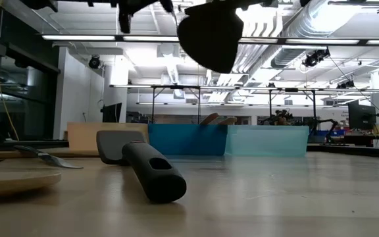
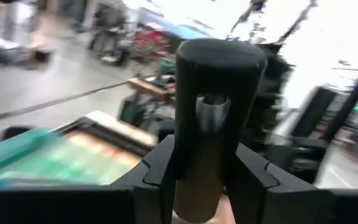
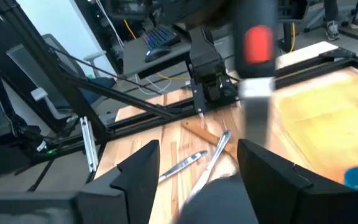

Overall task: Pick & Place Kitchen Items
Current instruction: Put the black silicone spatula into the orange bin

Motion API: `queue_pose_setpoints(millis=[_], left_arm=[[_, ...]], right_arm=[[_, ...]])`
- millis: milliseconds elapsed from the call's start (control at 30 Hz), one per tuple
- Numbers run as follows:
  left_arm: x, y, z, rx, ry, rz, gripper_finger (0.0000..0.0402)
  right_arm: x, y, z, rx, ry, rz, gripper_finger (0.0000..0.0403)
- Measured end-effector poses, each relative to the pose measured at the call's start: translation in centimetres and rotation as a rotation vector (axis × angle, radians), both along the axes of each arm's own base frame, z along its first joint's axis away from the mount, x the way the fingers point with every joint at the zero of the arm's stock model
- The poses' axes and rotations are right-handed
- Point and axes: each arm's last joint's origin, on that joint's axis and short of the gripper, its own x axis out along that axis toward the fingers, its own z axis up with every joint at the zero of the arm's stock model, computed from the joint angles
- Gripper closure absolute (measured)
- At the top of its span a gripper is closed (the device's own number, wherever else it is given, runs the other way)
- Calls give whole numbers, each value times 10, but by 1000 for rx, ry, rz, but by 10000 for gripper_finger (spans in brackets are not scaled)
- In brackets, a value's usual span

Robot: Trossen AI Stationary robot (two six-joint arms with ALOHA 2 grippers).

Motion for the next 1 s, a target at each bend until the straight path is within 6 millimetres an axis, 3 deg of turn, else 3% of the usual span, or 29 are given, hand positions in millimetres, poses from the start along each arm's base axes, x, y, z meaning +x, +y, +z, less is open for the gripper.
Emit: queue_pose_setpoints(millis=[167, 333, 533, 1000], left_arm=[[-10, 4, -2, -47, 79, 116, 303], [-22, 19, -4, -92, 136, 194, 303], [-34, 48, -7, -26, 221, 121, 303], [-81, 125, -11, -161, 221, 60, 303]], right_arm=[[-10, -1, 8, -4, 17, -7, 200], [-18, -4, 19, -9, -6, -37, 200], [-21, -6, 21, -47, -8, -65, 200], [-22, -7, 19, -4, 20, -73, 200]])
